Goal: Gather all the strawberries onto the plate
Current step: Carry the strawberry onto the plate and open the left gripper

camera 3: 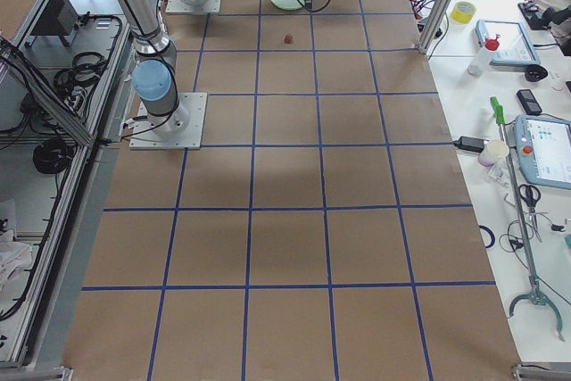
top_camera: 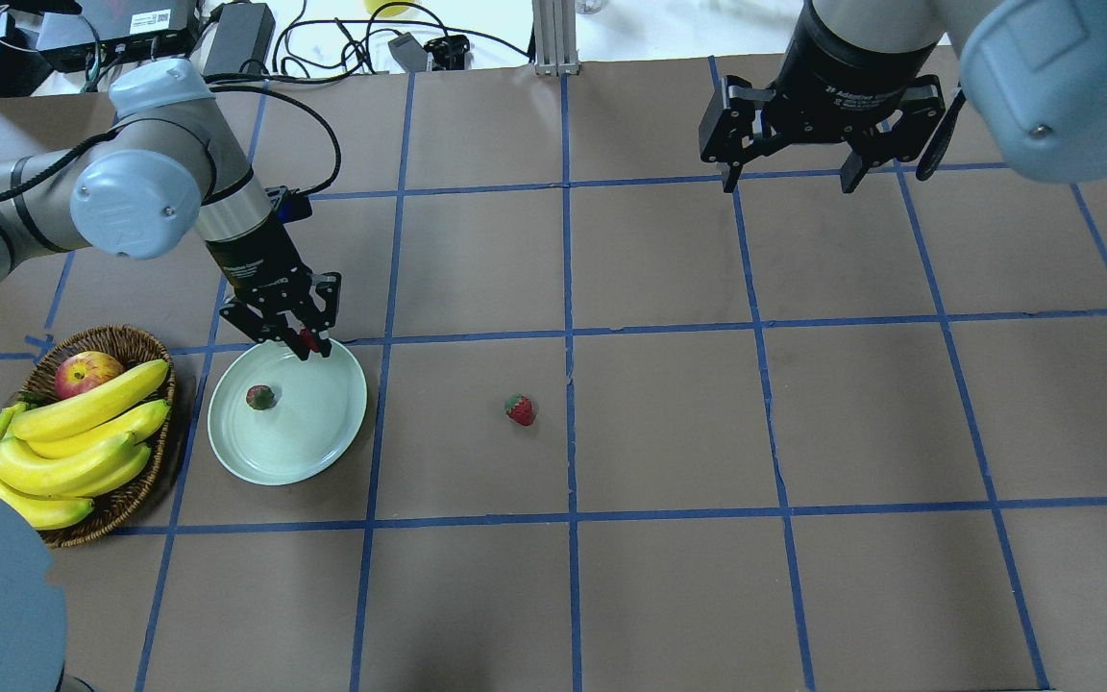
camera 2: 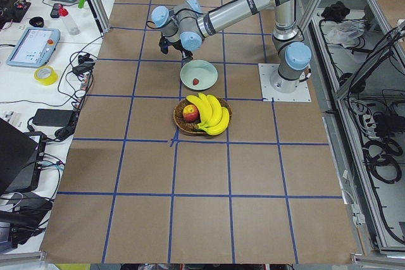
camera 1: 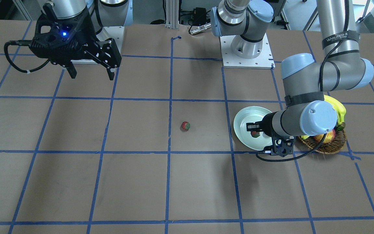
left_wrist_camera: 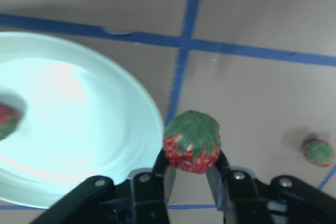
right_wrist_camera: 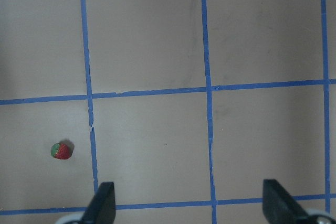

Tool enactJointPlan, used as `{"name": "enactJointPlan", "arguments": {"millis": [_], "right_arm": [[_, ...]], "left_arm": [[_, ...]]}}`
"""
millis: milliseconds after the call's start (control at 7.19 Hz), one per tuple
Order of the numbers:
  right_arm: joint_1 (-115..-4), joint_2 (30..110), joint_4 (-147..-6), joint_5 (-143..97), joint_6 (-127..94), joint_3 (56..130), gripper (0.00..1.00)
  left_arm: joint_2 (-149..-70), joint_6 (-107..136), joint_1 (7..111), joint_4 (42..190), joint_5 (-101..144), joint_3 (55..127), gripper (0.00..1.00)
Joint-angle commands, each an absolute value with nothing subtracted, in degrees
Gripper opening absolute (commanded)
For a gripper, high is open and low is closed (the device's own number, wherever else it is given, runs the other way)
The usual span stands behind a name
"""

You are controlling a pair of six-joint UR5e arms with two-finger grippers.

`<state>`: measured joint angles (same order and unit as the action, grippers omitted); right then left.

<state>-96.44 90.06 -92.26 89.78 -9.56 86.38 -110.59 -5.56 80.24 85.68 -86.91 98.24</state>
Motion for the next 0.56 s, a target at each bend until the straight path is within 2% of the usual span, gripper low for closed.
{"name": "enactJointPlan", "arguments": {"millis": [0, 139, 278, 417], "right_arm": [[-96.50, 89.91, -92.29, 89.83, -9.58, 86.40, 1.00], [-96.50, 89.83, -92.37, 90.00, -9.58, 86.40, 1.00], [-96.42, 89.74, -92.29, 89.91, -9.15, 86.40, 1.00], [-96.42, 89.74, -92.29, 89.83, -8.97, 86.40, 1.00]], "left_arm": [[-111.18, -8.87, 78.66, 85.78, -88.95, 100.72, 0.00], [-111.36, -8.88, 78.66, 85.78, -88.95, 101.07, 0.40], [-111.36, -7.92, 78.66, 85.78, -88.95, 101.07, 0.87], [-110.92, -7.56, 78.66, 85.96, -88.95, 100.81, 1.00]]}}
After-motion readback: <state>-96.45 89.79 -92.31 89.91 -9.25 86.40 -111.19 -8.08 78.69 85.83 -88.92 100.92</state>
